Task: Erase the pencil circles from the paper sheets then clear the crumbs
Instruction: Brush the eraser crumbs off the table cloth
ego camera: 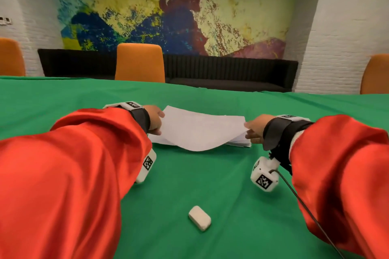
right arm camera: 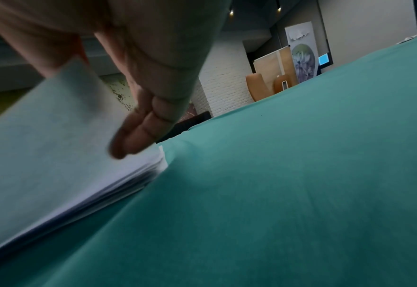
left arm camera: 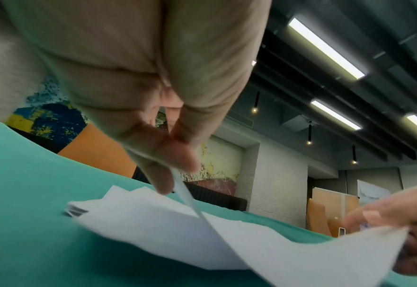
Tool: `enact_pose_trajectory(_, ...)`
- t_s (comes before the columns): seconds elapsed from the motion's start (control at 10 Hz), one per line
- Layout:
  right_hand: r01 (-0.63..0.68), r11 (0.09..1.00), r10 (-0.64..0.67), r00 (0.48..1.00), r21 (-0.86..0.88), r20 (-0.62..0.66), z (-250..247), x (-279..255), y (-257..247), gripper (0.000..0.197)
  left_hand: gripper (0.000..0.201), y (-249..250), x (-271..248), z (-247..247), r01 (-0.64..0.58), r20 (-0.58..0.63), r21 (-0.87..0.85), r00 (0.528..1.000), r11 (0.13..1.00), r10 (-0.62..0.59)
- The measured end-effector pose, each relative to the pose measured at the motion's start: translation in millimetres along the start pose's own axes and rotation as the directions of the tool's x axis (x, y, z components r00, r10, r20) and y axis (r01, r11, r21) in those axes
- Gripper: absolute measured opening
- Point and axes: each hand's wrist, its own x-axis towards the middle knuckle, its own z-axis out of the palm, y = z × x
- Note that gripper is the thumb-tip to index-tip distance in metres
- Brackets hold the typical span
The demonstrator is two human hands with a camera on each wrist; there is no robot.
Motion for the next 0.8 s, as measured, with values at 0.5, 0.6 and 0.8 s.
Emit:
enact_pose_trajectory(0.5, 0.047, 0.81, 0.14, 0.953, -0.585, 0.27, -96.0, -156.9, 41.2, 0.032, 0.049, 38.6, -146.3, 6.7, -0.169, 0.444, 0.116, 0.89, 0.979, 0.101)
enact_pose_trajectory(0.6, 0.088, 0.685, 0.281, 0.884, -0.723, 0.374, -89.2, -186.9, 61.6, 0.015, 0.049, 50.5, -169.3, 30.5, -0.247, 0.513, 0.189, 0.85, 0.951, 0.119)
enact_pose_trajectory(0.8, 0.134, 0.622, 0.292, 0.874, -0.772, 0.388, -68.0, -214.2, 98.0, 0.02, 0.034, 59.6, -182.8, 58.4, -0.378, 0.445, 0.452, 0.88, 0.808, 0.163)
